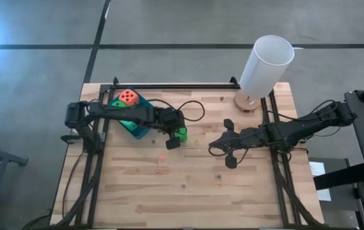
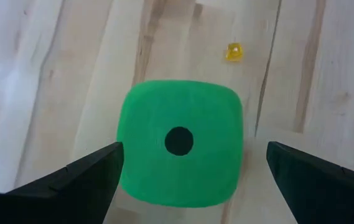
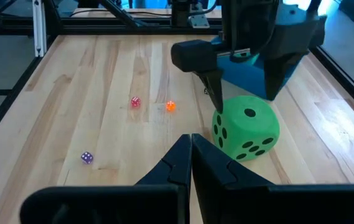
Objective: Pick & Place Dice
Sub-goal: Put the big green dice into the blue bin
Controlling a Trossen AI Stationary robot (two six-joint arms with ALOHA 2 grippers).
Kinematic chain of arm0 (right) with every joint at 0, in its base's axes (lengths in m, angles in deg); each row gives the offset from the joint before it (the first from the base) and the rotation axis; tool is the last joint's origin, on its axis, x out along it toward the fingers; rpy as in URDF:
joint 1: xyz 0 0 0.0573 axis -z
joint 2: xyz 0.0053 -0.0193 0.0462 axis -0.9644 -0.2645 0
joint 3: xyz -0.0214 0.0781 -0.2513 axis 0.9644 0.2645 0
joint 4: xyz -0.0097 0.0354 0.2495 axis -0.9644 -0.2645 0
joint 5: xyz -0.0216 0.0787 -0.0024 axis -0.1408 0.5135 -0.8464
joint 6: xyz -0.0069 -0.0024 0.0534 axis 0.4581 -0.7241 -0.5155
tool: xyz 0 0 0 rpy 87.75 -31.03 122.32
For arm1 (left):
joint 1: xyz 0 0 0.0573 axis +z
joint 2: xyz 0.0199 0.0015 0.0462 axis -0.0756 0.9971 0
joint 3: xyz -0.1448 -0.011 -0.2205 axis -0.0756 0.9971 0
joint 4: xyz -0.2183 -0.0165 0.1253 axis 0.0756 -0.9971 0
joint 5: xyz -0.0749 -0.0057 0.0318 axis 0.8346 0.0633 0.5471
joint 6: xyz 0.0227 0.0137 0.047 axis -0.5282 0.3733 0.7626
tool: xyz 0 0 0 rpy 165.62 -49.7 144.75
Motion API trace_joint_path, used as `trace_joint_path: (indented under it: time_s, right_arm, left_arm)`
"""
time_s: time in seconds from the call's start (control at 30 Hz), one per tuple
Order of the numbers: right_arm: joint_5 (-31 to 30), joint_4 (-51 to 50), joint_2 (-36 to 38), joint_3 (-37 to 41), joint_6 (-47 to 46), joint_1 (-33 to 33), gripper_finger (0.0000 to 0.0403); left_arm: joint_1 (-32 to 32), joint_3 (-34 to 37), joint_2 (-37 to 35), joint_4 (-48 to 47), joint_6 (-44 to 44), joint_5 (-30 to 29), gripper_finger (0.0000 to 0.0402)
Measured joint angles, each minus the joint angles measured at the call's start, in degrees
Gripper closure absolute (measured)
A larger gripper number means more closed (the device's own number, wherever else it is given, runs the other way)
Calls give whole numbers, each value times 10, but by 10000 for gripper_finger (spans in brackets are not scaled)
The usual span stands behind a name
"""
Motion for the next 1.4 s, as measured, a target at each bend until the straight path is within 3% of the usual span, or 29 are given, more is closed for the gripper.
trace_joint_path:
  time_s: [1.23, 1.4]
  right_arm:
    - [0, 0, 0, 0, 0, 0, 394]
    - [0, 0, 0, 0, 0, 0, 394]
  left_arm:
    - [13, 50, 3, 54, 25, 0, 2]
    - [5, 40, 4, 52, 11, 24, 2]
